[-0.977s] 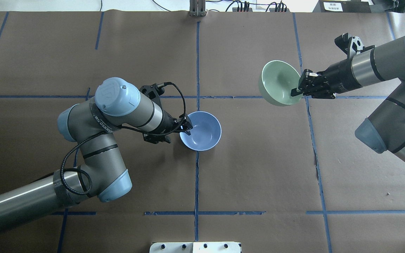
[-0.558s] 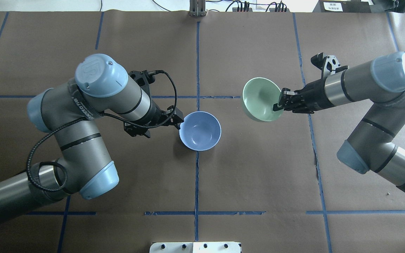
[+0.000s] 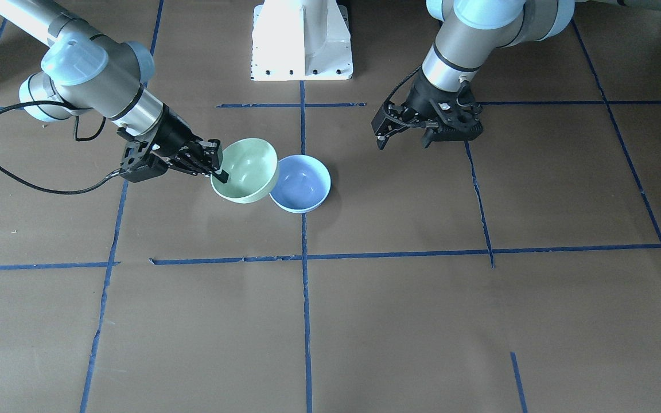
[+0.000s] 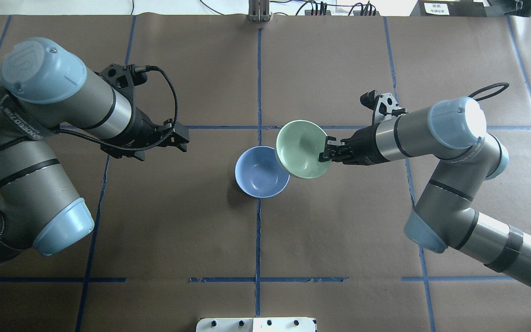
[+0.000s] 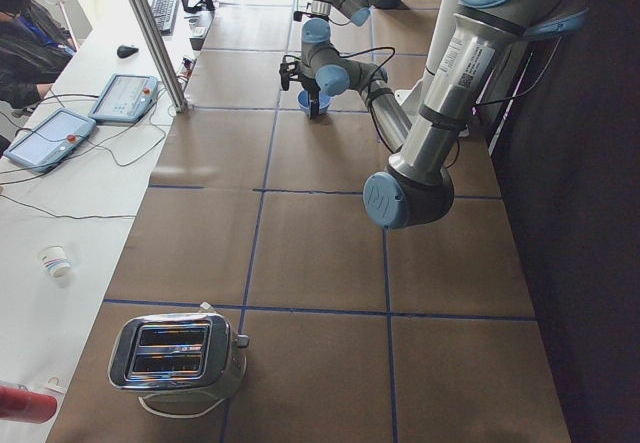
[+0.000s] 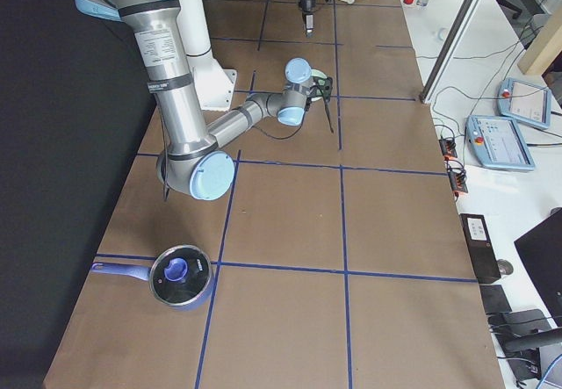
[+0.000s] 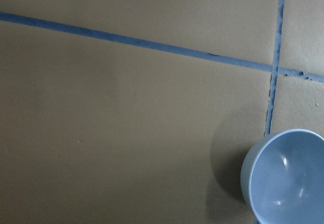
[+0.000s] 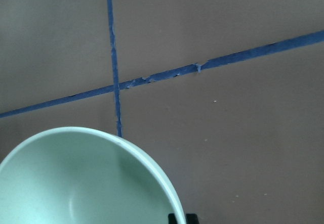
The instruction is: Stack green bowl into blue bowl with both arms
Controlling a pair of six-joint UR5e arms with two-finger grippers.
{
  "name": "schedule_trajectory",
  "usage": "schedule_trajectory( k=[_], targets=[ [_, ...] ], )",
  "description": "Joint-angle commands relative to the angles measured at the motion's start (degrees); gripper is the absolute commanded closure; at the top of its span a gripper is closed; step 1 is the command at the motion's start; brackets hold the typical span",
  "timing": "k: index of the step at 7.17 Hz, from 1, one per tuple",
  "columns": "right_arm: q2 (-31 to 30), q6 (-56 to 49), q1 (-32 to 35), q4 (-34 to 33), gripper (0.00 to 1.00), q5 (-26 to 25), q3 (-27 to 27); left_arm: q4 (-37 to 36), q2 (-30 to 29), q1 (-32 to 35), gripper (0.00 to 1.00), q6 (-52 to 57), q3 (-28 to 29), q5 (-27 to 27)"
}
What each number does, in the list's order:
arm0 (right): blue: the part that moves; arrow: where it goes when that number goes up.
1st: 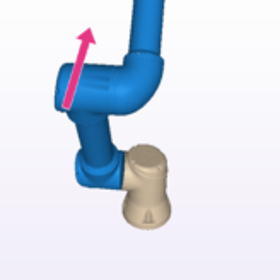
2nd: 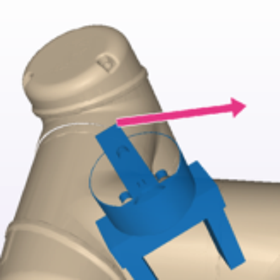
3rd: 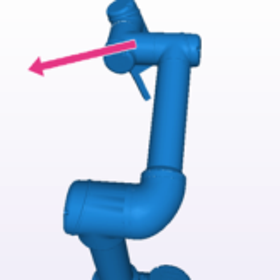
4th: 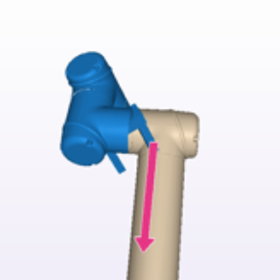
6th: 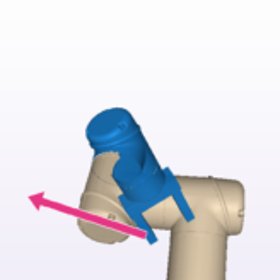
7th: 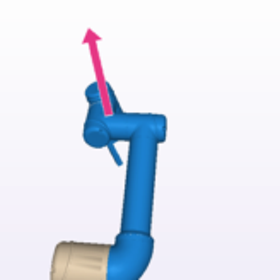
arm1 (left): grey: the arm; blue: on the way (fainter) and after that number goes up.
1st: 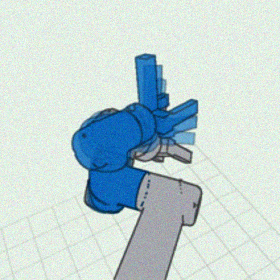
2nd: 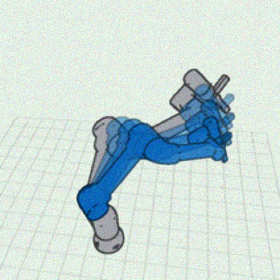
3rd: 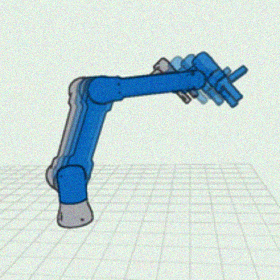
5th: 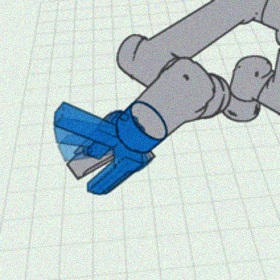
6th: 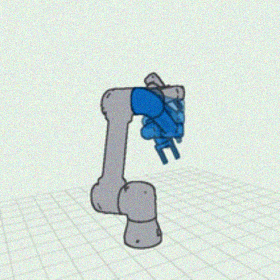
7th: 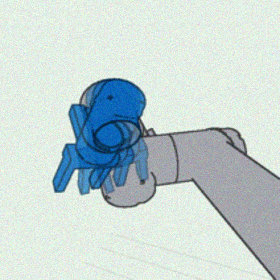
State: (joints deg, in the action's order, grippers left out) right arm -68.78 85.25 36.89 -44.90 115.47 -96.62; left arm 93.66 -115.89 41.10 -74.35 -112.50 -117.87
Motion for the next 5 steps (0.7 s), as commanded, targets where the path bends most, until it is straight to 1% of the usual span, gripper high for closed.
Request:
schedule_trajectory(
  k=[1, 2, 5],
  targets=[
    [5.49, 0.0, -2.68, -7.46, 0.98, -2.86, -0.15, 0.47, 2.15, 1.43, 0.0, -0.1, -2.97, 0.62],
    [5.5, 0.0, -3.91, -7.48, 0.98, -4.01, -0.06, 0.47, 6.07, 1.35, 0.0, 0.25, -6.12, 0.8],
    [5.59, 0.0, -5.85, -7.57, 0.97, -6.12, 0.11, 0.21, 6.64, 3.02, 0.0, 0.26, -6.68, 0.54]
  ],
)
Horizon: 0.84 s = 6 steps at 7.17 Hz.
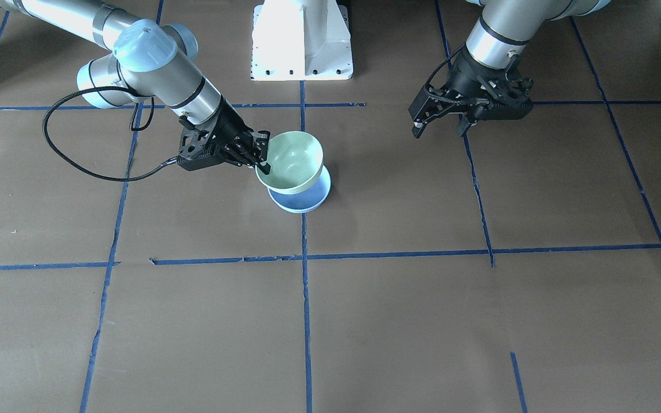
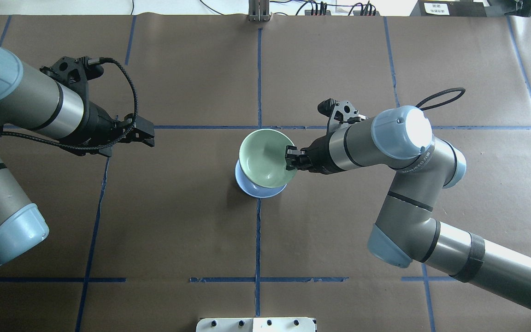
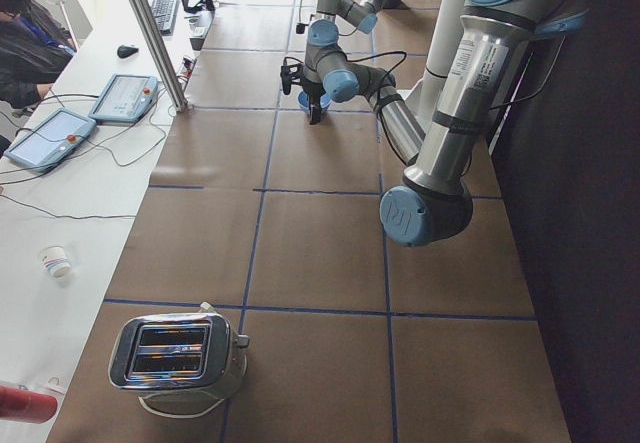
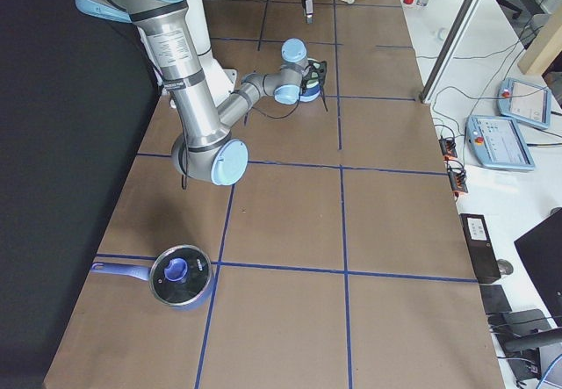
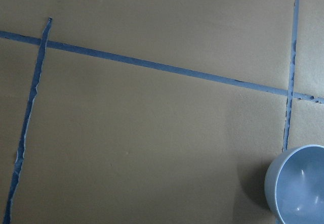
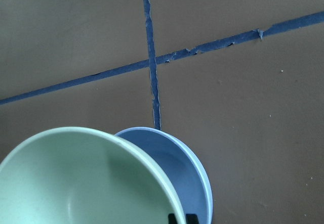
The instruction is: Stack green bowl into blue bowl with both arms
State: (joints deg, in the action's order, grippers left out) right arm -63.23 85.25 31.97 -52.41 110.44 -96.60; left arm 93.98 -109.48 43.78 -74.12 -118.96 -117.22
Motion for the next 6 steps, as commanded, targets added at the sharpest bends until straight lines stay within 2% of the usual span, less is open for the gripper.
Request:
schedule_trajectory(
  k=[1, 2, 3, 6],
  targets=[
    [0.12, 0.0, -1.21, -0.06, 0.9, -1.45, 0.27, -0.2, 0.32, 0.6, 0.0, -0.06, -0.22, -0.2],
    [0.3, 0.0, -1.21, -0.06, 0.18, -1.45, 0.09, -0.29, 0.41, 0.86, 0.0, -0.06, -0.22, -0.29],
    [0.21, 0.0, -1.04, 0.03, 0.0, -2.24, -0.17, -0.21, 1.54, 0.95, 0.0, 0.03, -0.22, -0.38],
    [-0.05, -0.17, 0.63, -0.23, 0.0, -1.81, -0.43, -0.21, 1.64, 0.86, 0.0, 0.03, -0.13, -0.2]
  ],
)
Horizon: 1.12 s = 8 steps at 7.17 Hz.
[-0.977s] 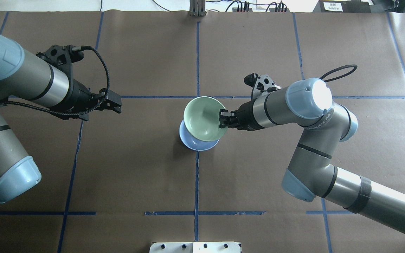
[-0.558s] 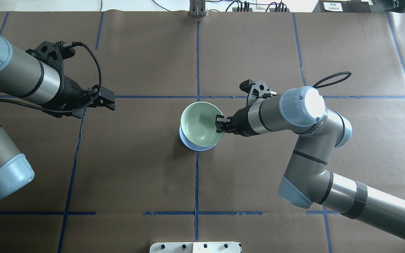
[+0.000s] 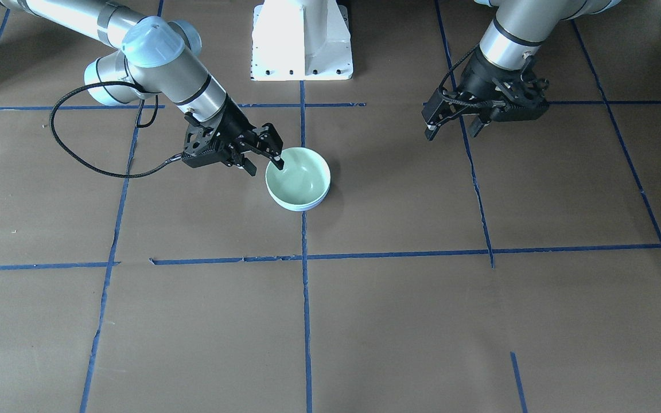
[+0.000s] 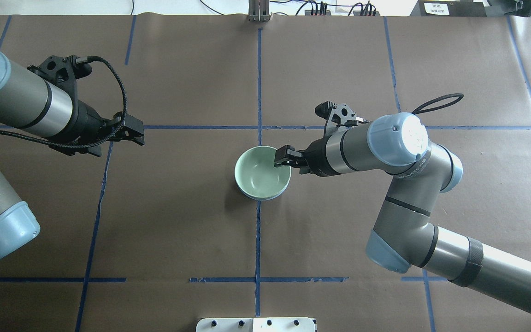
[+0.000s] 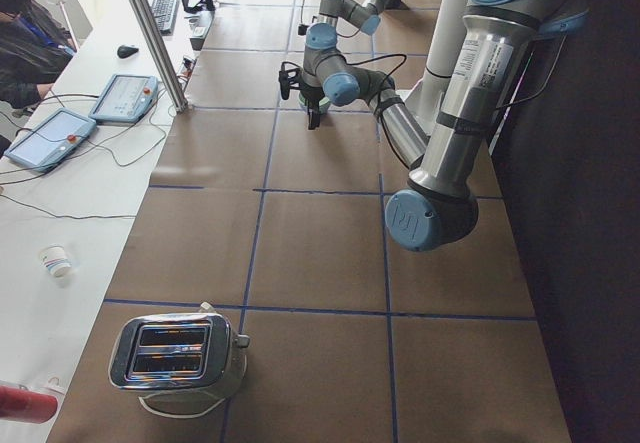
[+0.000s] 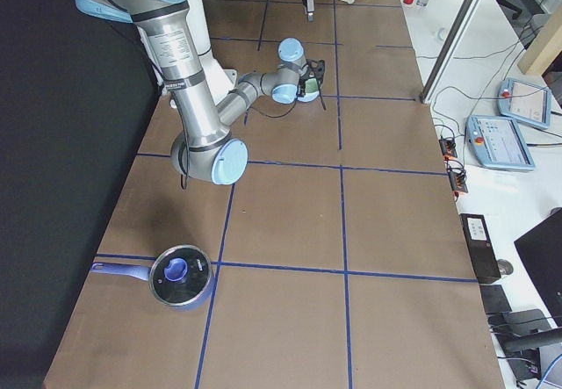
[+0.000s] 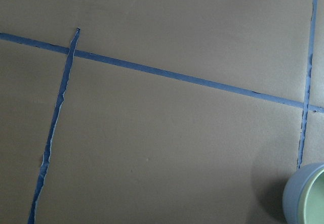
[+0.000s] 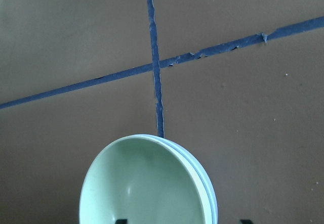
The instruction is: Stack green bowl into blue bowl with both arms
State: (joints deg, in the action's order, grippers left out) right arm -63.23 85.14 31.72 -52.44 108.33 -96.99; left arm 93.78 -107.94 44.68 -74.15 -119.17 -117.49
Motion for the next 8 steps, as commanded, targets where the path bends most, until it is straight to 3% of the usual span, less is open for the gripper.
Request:
schedule_trajectory(
  k=[1, 3, 6, 8],
  targets=[
    [-0.49, -0.23, 2.63, -1.6, 0.0, 1.09, -0.3, -0.09, 0.8, 0.76, 0.0, 0.15, 0.16, -0.01],
    [-1.37, -6.6, 8.51, -13.77, 0.0, 5.83, -4.15, -0.26, 3.78, 3.04, 0.0, 5.98, -0.01, -0.02],
    [-1.9, -32.14, 14.83, -37.32, 0.0, 5.93, -8.65, -0.44, 13.08, 12.93, 0.0, 28.62, 0.77, -0.19],
    [-6.79, -48.94, 22.46, -41.16, 0.0, 8.46, -8.92, -0.53, 16.7, 22.6, 0.0, 44.63, 6.63, -3.59]
  ],
)
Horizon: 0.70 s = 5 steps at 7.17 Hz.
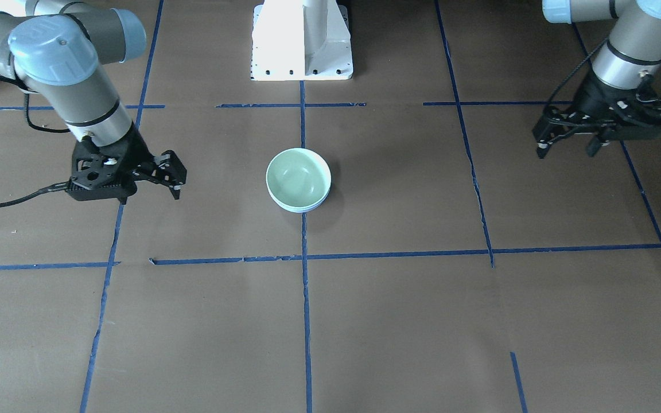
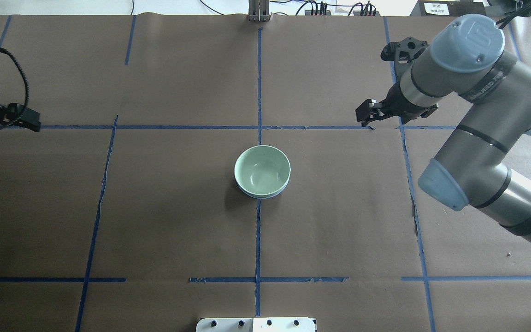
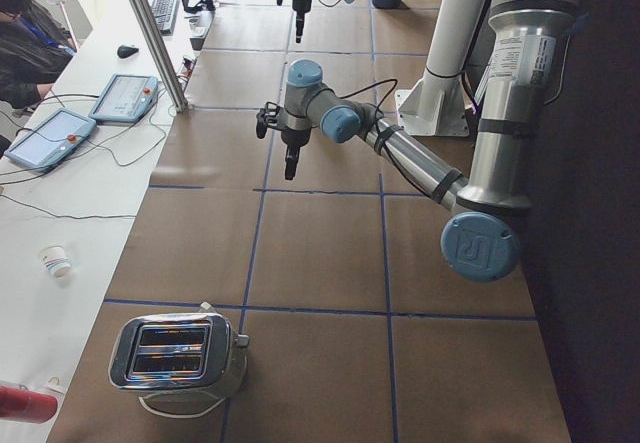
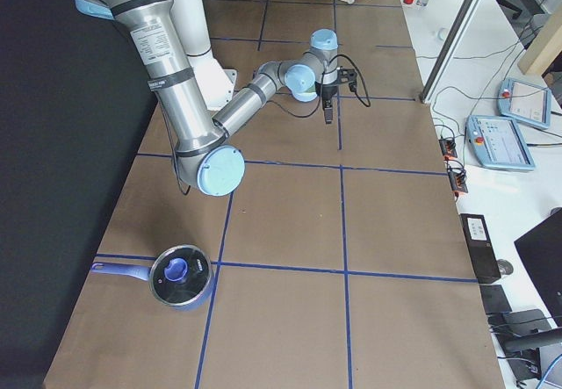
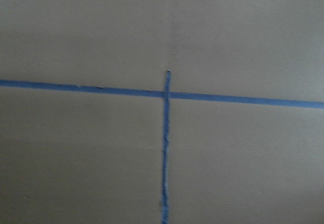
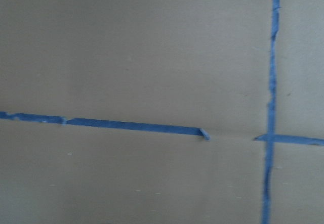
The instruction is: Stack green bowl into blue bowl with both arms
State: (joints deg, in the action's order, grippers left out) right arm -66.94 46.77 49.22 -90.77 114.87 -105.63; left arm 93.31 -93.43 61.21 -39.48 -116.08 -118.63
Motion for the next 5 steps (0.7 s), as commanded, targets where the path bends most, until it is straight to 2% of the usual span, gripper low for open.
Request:
schedule_trajectory(
  k=[1, 3, 4, 5],
  targets=[
    [-6.85, -20.22, 11.28, -2.93, 0.0, 6.72, 0.16, 0.03, 2.2, 12.64, 0.0, 19.61, 8.71, -7.36],
    [-14.59, -39.39, 20.7, -2.84, 0.0, 8.96, 1.47, -2.67, 2.29, 22.94, 0.0, 35.63, 16.46, -9.17],
    [-18.1, -45.04, 24.75, -2.66, 0.0, 10.79, 2.61, -3.21, 2.38, 26.73, 0.0, 41.79, 20.5, -10.21],
    [-20.31, -45.01, 28.7, -2.4, 0.0, 14.73, 2.97, -3.3, 4.99, 27.55, 0.0, 43.42, 21.67, -12.83]
  ],
)
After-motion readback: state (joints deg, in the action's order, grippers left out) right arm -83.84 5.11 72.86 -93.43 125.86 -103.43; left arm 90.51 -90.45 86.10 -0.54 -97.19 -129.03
